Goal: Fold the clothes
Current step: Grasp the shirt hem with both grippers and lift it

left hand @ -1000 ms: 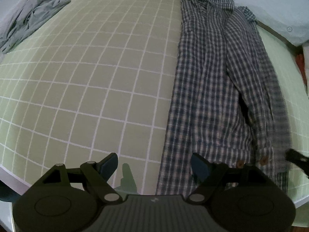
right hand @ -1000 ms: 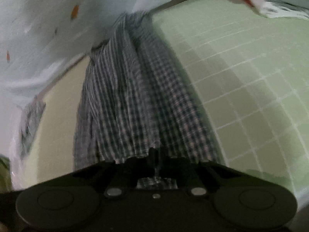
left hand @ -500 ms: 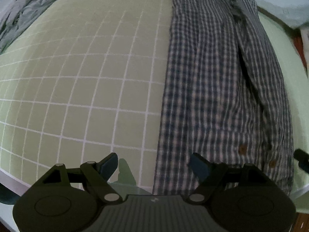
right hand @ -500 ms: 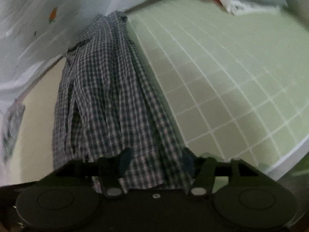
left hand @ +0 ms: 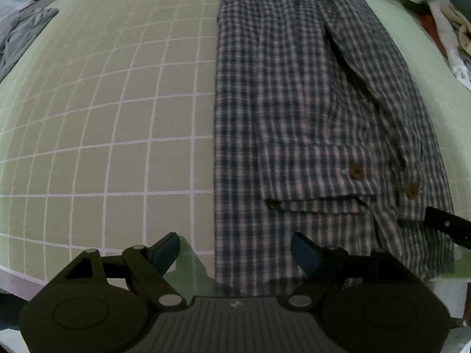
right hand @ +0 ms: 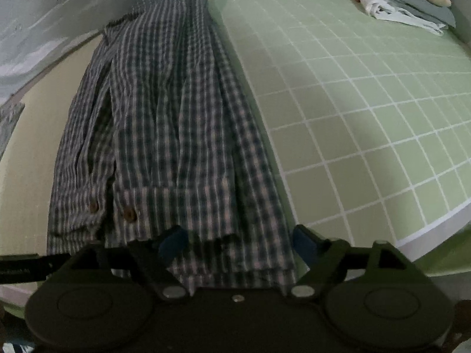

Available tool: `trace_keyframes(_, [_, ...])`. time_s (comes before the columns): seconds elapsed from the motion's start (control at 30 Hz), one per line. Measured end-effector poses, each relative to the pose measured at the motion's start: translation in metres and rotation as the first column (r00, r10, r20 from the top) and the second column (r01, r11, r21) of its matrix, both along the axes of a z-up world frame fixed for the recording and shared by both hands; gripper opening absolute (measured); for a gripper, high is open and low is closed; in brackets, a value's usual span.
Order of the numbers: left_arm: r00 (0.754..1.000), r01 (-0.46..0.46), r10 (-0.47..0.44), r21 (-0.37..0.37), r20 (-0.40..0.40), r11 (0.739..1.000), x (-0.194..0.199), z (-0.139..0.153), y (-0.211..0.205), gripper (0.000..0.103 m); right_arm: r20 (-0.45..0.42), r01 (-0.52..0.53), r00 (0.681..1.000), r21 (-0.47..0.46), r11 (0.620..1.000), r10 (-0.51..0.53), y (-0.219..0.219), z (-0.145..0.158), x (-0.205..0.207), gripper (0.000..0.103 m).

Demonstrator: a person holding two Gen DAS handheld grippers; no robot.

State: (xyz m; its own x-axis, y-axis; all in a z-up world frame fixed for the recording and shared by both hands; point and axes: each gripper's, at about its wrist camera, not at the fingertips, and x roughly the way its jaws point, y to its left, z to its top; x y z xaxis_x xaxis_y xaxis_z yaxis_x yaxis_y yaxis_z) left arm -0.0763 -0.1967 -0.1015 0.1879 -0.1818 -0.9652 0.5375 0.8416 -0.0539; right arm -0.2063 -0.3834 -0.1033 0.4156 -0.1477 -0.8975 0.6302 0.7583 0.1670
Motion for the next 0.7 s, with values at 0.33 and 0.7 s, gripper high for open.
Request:
trace_keyframes(0.33, [0.996, 0.088, -0.087, -0.035, 0.02, 0.996, -0.041, 0.005, 0.004, 0.062, -0.056, -0.114, 0.992, -0.072, 0.991, 0.11, 0.022, -0.002, -0.006, 0.08])
trace_keyframes(0.7, [0.992, -0.048, 0.013, -0.285, -0.126, 0.957, -0.016, 0.022, 0.013, 0.005, 0.109, -0.145, 0.984, 0.024, 0.989, 0.141, 0.009, 0.028, -0.001, 0.005])
